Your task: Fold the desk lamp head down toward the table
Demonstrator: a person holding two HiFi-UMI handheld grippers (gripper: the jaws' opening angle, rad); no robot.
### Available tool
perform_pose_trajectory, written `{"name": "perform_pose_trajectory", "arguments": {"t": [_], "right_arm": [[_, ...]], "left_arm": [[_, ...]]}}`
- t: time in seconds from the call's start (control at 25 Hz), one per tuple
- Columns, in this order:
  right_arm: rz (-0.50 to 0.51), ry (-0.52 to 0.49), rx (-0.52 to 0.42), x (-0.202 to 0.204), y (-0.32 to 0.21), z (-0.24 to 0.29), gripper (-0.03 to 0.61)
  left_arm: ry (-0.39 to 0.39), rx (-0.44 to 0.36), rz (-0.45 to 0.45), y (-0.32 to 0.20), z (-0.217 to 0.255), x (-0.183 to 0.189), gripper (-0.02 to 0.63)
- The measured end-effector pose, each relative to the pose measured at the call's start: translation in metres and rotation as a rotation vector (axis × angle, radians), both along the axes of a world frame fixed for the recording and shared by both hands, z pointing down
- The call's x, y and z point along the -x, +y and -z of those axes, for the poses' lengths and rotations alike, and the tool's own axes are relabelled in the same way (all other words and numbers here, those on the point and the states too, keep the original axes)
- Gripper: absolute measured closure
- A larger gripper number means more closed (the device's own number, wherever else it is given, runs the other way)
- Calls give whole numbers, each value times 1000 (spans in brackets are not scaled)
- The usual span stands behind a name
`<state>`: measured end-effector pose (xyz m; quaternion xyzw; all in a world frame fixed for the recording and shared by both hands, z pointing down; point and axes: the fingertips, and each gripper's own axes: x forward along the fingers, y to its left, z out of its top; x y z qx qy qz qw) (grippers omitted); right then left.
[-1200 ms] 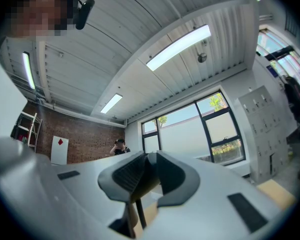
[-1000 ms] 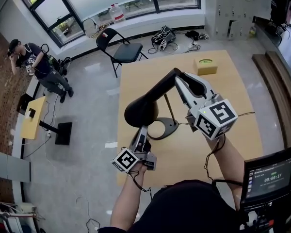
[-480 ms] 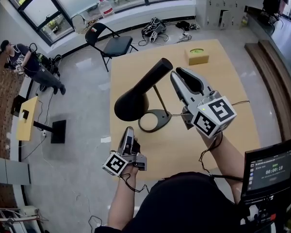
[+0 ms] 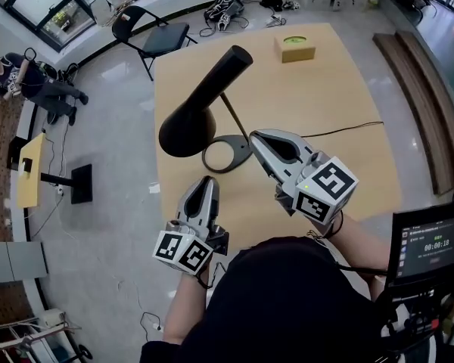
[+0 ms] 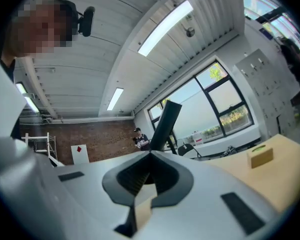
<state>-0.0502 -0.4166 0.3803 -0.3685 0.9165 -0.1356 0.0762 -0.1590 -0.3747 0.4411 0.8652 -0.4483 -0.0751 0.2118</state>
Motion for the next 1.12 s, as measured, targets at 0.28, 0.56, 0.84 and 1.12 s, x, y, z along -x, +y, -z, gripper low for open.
{"name": "perform_pose_trajectory", "arguments": {"t": [0.28,0.56,0.84,1.12], "right_arm": [[25,69,83,6,37,-24,574],[34,70,68,11,42,-23,574],[29,78,47,5,49,-22,574],[40,86,44,5,54,-25,574]], "left_arm": [[-121,-36,-53,18,23,-28,570],[-145,-52,-64,18,26,-38,571],[-137,-45,-79,27,20,-53,569],[-137,-47,-75,29,17,-55,571]]}}
